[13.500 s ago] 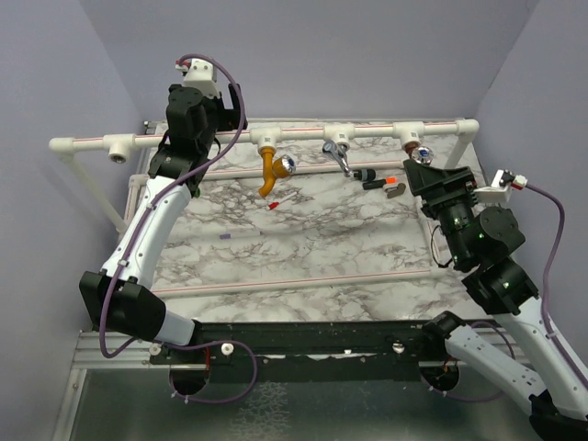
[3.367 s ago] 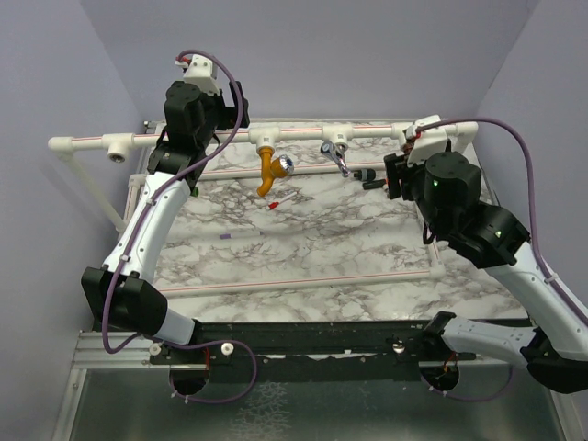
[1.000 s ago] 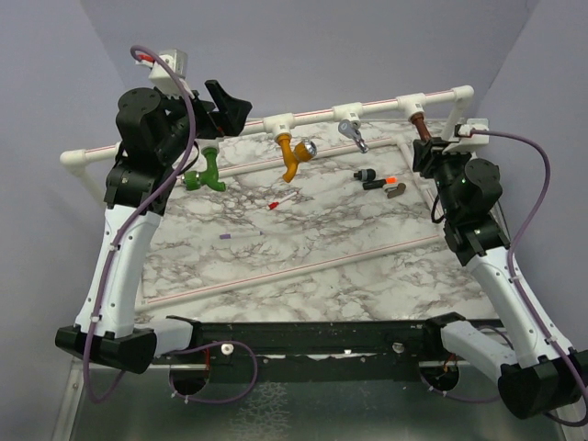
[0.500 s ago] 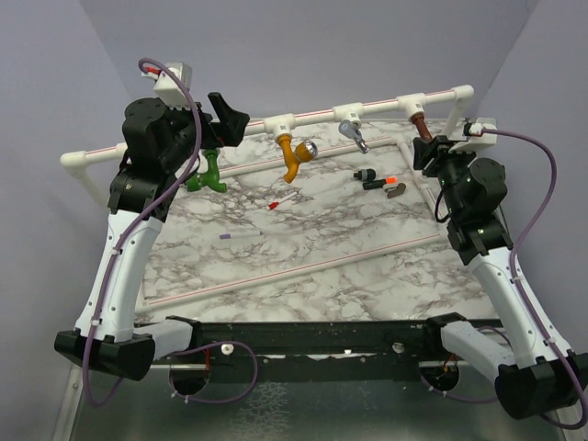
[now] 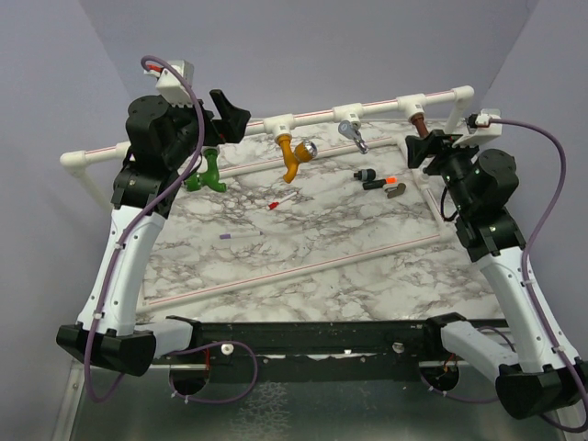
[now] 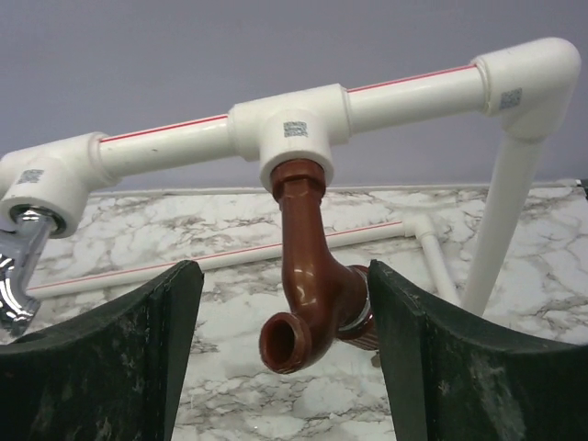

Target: Install the water faucets

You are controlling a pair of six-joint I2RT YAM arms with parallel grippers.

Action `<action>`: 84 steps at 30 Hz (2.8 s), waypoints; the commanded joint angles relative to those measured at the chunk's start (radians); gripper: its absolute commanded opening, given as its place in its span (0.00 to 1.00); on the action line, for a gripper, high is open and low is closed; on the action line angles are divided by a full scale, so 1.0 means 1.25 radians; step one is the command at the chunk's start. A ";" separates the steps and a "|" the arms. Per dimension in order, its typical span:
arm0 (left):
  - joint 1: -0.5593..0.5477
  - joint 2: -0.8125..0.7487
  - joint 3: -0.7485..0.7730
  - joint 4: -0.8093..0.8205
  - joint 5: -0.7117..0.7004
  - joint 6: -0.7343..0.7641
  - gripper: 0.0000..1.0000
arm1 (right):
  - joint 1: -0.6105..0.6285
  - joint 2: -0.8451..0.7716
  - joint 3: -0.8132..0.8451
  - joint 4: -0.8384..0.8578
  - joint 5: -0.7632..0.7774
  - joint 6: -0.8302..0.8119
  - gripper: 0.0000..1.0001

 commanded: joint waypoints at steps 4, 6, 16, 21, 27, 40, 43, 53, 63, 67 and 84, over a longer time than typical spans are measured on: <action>-0.001 0.014 0.026 0.018 0.039 -0.021 0.99 | 0.007 -0.033 0.076 -0.124 -0.058 0.045 0.98; -0.001 0.012 0.028 0.019 0.043 -0.026 0.99 | 0.007 -0.047 0.075 -0.144 -0.056 0.042 1.00; -0.002 -0.021 0.017 0.019 0.094 -0.045 0.99 | 0.007 -0.175 0.014 -0.234 0.089 0.036 1.00; -0.003 -0.040 0.009 0.019 0.138 -0.062 0.99 | 0.007 -0.236 -0.021 -0.322 0.113 0.059 1.00; -0.003 -0.078 -0.021 0.013 0.164 -0.080 0.99 | 0.007 -0.316 -0.125 -0.355 0.119 0.077 1.00; -0.016 -0.225 -0.119 -0.082 0.059 -0.019 0.99 | 0.007 -0.331 -0.510 0.055 0.091 0.039 1.00; -0.027 -0.252 -0.140 -0.100 0.021 0.004 0.99 | 0.007 -0.299 -0.608 0.232 0.158 0.003 1.00; -0.120 -0.303 -0.169 -0.129 -0.103 0.080 0.99 | 0.007 0.017 -0.774 0.779 0.378 -0.086 1.00; -0.226 -0.386 -0.166 -0.129 -0.247 0.156 0.99 | 0.006 0.390 -0.778 1.210 0.343 -0.200 1.00; -0.241 -0.404 -0.151 -0.129 -0.239 0.169 0.99 | 0.006 0.530 -0.753 1.298 0.222 -0.258 1.00; -0.247 -0.429 0.007 -0.105 -0.089 0.123 0.99 | -0.016 0.541 -0.722 1.232 0.214 -0.226 1.00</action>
